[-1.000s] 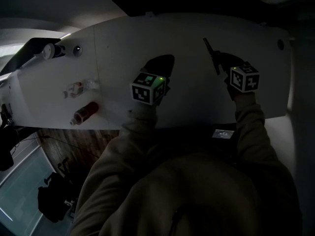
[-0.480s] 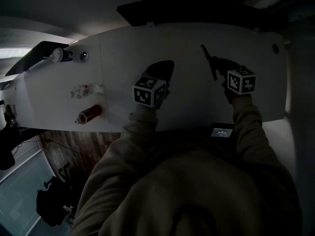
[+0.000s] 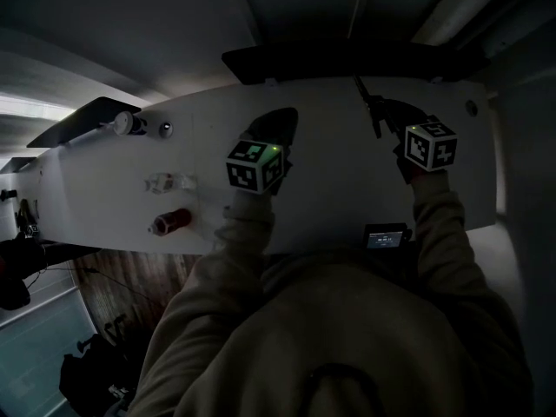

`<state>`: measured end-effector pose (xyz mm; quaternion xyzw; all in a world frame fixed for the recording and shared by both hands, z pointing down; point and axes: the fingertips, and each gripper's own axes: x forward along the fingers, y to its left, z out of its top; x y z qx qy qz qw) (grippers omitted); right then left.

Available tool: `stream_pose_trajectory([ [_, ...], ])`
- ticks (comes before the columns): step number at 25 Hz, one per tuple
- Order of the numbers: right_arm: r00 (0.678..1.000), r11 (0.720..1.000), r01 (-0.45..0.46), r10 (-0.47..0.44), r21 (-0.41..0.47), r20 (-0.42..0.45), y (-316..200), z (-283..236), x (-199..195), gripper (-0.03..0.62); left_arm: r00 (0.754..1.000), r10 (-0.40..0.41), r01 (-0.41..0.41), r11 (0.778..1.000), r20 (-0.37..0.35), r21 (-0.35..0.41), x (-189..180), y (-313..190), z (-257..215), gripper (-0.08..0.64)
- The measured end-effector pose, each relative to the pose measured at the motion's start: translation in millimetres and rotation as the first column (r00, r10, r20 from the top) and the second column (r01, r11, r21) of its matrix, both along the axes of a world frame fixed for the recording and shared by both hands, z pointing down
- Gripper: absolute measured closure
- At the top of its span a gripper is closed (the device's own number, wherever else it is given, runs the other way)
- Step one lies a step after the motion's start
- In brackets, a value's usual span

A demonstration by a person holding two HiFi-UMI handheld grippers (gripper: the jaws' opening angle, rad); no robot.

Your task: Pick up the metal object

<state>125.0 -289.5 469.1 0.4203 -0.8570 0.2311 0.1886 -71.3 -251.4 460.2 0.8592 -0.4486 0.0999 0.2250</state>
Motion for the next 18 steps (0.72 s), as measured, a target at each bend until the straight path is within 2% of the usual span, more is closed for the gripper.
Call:
stream_pose_trajectory([
  [4,0.999,0.991,0.014,-0.02,0.131,0.046,-20,-73,-8,0.566,1.0,-0.015,0.014,0.993,0.007,0.114,-8,-24,-61,0.557],
  [7,0.996,0.972,0.017,-0.037,0.232,0.079,-29,-132,-13,0.565,1.0,-0.026,0.023,0.977,0.011,0.211,-13,-39,-113,0.557],
  [14,0.983,0.902,0.032,-0.105,0.43,0.149,-28,-246,-29,0.565,1.0,-0.017,0.021,0.933,-0.016,0.359,-14,-51,-213,0.557],
  [18,0.973,0.869,0.044,-0.148,0.494,0.175,-17,-285,-32,0.566,1.0,-0.007,0.012,0.911,-0.014,0.413,-8,-50,-242,0.557],
])
